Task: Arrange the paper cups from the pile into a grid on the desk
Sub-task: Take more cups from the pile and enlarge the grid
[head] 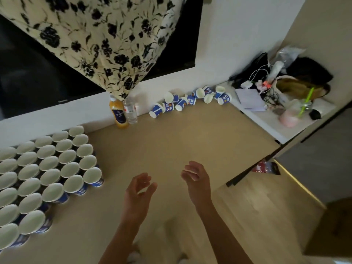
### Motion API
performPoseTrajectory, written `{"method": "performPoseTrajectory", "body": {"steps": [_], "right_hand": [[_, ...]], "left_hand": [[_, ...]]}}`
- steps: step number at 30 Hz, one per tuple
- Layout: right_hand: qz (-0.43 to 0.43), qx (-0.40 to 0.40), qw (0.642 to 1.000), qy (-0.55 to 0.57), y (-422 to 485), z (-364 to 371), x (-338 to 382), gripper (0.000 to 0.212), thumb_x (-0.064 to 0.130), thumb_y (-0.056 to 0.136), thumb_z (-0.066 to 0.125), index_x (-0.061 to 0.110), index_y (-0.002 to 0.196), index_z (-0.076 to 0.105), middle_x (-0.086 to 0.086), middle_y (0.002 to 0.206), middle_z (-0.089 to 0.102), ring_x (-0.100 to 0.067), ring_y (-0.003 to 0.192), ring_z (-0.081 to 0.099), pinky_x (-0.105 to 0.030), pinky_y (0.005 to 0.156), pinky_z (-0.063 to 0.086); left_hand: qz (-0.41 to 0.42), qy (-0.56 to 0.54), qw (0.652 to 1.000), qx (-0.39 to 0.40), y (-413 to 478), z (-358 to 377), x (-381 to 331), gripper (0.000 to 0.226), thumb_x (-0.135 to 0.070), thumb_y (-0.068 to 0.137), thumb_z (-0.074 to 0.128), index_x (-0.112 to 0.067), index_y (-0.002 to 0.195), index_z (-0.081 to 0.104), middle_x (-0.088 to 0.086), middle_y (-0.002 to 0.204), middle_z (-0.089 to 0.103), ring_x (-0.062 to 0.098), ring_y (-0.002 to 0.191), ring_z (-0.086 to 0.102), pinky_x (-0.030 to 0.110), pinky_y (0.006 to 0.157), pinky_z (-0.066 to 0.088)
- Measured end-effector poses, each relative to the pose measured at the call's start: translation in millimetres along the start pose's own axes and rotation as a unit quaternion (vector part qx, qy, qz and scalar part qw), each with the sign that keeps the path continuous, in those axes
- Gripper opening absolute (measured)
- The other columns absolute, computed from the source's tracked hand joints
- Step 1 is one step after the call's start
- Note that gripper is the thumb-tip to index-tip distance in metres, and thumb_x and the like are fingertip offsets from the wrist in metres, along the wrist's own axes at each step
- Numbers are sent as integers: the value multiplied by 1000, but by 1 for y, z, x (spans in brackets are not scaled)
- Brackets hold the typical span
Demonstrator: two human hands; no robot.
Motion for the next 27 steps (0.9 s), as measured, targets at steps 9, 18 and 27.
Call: {"method": "performPoseTrajectory", "body": {"steps": [9, 18, 27], "right_hand": [[35, 16, 996, -85, 49, -47, -15, 34, -6, 82, 76, 8, 111, 65, -13, 102, 72, -3, 84, 71, -15, 75, 53], [57, 3, 984, -167, 170, -87, -2, 32, 6, 81, 78, 18, 108, 65, -7, 102, 74, -17, 98, 71, -20, 82, 54], [78, 176, 957, -219, 316, 45, -22, 41, 6, 83, 79, 19, 116, 59, -9, 102, 70, -17, 91, 68, -28, 82, 50]], "left_hand": [[-16, -1, 1000, -5, 53, 76, -2, 32, -4, 86, 75, -10, 116, 64, 4, 107, 72, 18, 100, 67, 10, 72, 51], [-54, -17, 998, 7, 156, 164, -1, 31, -5, 86, 75, -23, 108, 63, -7, 102, 72, 12, 97, 67, 9, 74, 49], [-91, -39, 986, -133, 215, 141, -8, 30, -3, 87, 74, -17, 112, 63, 0, 105, 71, 12, 97, 66, 22, 76, 51]]}}
Point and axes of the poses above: each hand's wrist, its own y-axis towards the middle knuckle, its own z-axis out of the palm, x = y × z, the point moved 8 cm from there along y, towards the middle knuckle
